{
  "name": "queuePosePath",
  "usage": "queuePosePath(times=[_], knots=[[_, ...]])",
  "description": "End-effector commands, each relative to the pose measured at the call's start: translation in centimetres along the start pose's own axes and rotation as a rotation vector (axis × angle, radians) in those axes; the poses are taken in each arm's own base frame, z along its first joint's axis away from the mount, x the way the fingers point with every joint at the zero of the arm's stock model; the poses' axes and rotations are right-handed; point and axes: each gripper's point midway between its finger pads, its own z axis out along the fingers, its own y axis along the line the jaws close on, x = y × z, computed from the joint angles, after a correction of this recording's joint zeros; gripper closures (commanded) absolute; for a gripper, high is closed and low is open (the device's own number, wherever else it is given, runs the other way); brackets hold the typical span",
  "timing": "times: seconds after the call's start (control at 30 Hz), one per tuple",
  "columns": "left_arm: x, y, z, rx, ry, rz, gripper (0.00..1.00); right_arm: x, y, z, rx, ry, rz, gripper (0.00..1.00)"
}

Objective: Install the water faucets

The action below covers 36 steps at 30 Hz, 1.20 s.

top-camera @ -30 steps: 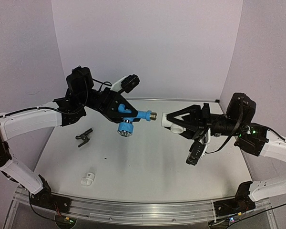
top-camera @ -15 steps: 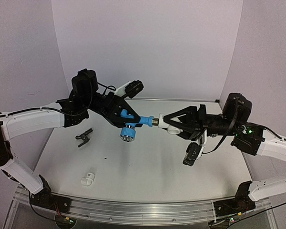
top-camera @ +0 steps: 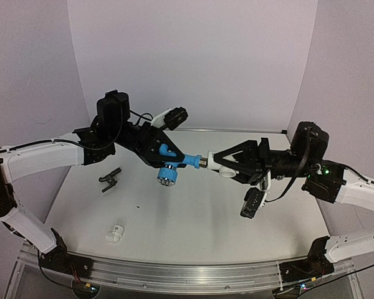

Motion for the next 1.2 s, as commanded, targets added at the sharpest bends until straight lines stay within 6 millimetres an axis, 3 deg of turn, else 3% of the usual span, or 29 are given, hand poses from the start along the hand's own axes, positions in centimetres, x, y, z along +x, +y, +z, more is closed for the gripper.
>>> queuePosePath(times=[0.0, 0.73, 0.97, 1.07, 1.17], knots=[[-2.1, -1.9, 0.0, -0.021, -0.082, 0.087, 1.00, -0.2, -1.3, 0.2, 0.045, -0.001, -0.114, 1.00], [-3.2, -2.9, -0.6, -0.065, -0.176, 0.139, 1.00, -0.4, -1.4, 0.1, 0.031, 0.001, -0.102, 1.00], [-3.0, -2.7, -0.8, -0.078, -0.190, 0.144, 1.00, 0.8, -0.7, 0.8, 0.024, 0.073, -0.135, 1.00], [-2.9, -2.4, -0.8, -0.078, -0.196, 0.141, 1.00, 2.1, -1.8, 1.4, 0.068, 0.145, -0.135, 1.00], [-2.8, -2.5, -0.7, -0.071, -0.185, 0.139, 1.00, 2.2, -2.4, 1.5, 0.085, 0.145, -0.116, 1.00]])
